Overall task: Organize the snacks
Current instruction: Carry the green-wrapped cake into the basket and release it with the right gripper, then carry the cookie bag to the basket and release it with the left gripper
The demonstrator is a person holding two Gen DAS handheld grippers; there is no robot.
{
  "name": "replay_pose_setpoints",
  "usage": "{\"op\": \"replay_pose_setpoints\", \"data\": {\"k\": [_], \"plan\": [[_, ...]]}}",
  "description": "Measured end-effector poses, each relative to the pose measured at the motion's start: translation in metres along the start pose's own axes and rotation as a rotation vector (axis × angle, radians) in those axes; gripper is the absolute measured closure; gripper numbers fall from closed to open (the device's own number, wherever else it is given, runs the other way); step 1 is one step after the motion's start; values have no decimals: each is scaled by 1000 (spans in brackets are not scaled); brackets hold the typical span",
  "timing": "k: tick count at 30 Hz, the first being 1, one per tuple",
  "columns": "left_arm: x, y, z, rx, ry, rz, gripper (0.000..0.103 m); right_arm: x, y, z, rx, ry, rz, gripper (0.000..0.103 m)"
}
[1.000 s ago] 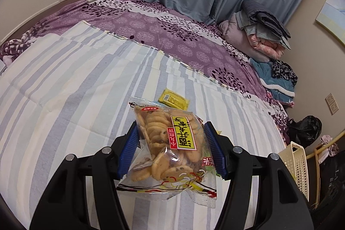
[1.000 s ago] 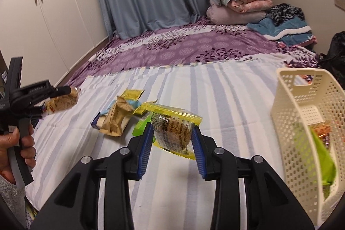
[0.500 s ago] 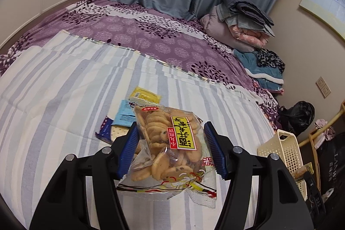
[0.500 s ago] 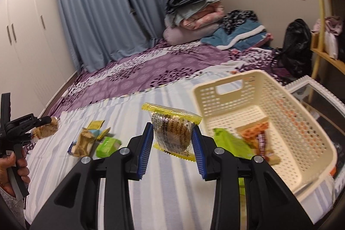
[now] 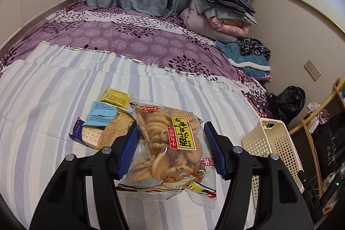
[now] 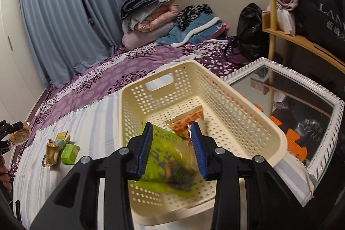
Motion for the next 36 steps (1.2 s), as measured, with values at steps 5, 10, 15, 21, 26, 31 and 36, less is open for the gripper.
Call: {"op": "replay_pose_setpoints", "data": {"k": [5, 10, 15, 21, 26, 31, 36], "plan": [[-22, -2, -3, 6, 16, -39, 41, -13, -2, -2, -6, 8, -23, 64], [-48, -3, -6, 14, 39, -88, 41, -26, -2, -2, -11, 8, -53, 64], [-88, -4, -10, 17, 87, -155, 41, -36, -6, 2, -39, 16, -75, 56], [-146, -2, -14, 22, 158, -268, 41, -48, -10, 7, -64, 19, -97, 55], [-160, 9, -32, 76, 152, -296, 40, -47, -6, 10, -76, 6, -90, 52], [-150, 39, -66, 187, 122, -302, 26, -48, -5, 6, -67, -8, -100, 50], [-146, 78, -102, 310, 119, -317, 20, -49, -5, 7, -68, -10, -102, 50]]}}
Point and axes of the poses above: each gripper's, at about its wrist camera, not at the fingertips, and z roughly against the way its jaws point, x to its left, y to its underside, the point moved 2 cm from there along -z, roughly the way its jaws point, and after that the axes turned 9 degrees about -z, right-handed, at the moved point
